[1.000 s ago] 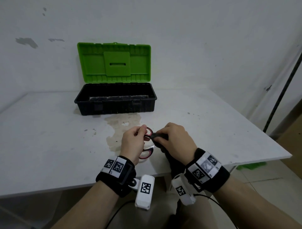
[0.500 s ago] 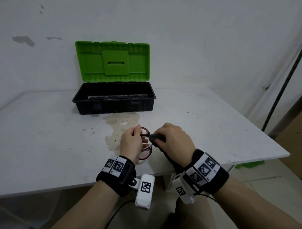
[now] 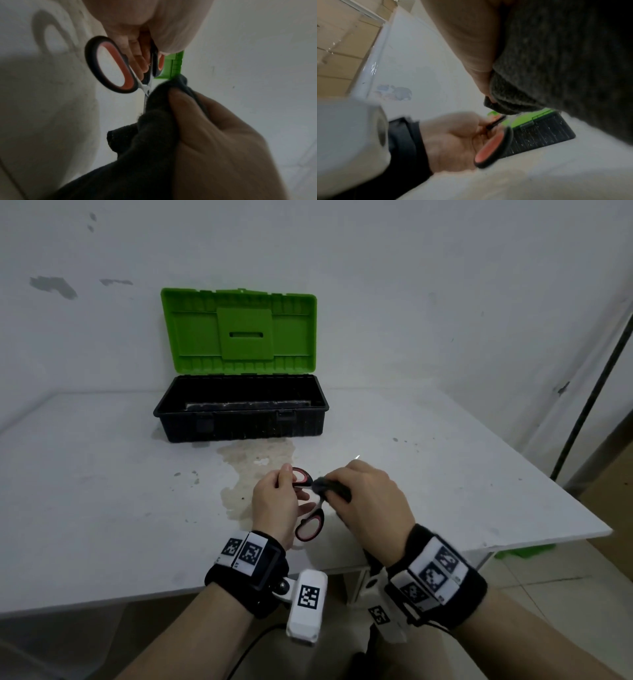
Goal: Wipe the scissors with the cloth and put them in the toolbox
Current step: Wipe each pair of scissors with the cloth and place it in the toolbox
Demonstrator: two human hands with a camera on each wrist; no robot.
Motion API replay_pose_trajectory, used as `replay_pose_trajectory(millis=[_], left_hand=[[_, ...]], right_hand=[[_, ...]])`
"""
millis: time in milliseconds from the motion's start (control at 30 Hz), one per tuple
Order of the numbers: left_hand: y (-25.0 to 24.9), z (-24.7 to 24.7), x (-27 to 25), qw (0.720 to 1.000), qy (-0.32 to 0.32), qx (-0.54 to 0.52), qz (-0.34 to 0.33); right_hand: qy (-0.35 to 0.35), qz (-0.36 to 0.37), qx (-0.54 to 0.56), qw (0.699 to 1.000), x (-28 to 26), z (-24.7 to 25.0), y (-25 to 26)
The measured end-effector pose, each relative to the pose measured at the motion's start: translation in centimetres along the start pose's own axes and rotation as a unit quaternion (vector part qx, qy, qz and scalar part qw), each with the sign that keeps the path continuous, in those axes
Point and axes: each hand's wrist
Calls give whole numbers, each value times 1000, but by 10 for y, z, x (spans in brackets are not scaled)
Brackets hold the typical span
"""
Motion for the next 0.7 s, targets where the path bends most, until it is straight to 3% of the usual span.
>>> replay_pose_trajectory(millis=[133, 267, 433, 700], left_hand=[[-3, -4, -6, 999, 28, -11, 14], [-1, -2, -3, 1000, -2, -19, 10], [0, 1, 5, 999, -28, -22, 13], [4, 4, 1, 998, -20, 51, -23]], right_hand=[[37, -29, -35, 998, 2, -15, -4], [-2, -72, -17, 997, 10, -9, -17], [-46, -33, 2, 998, -14, 1, -11], [32, -32, 1, 999, -19, -28, -10]])
Point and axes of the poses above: each hand's wrist, its own x-axis towards the middle knuckle, its own z-axis out of the back of the hand, y = z × x, and after that the axes turned 5 degrees about -x, right-handed
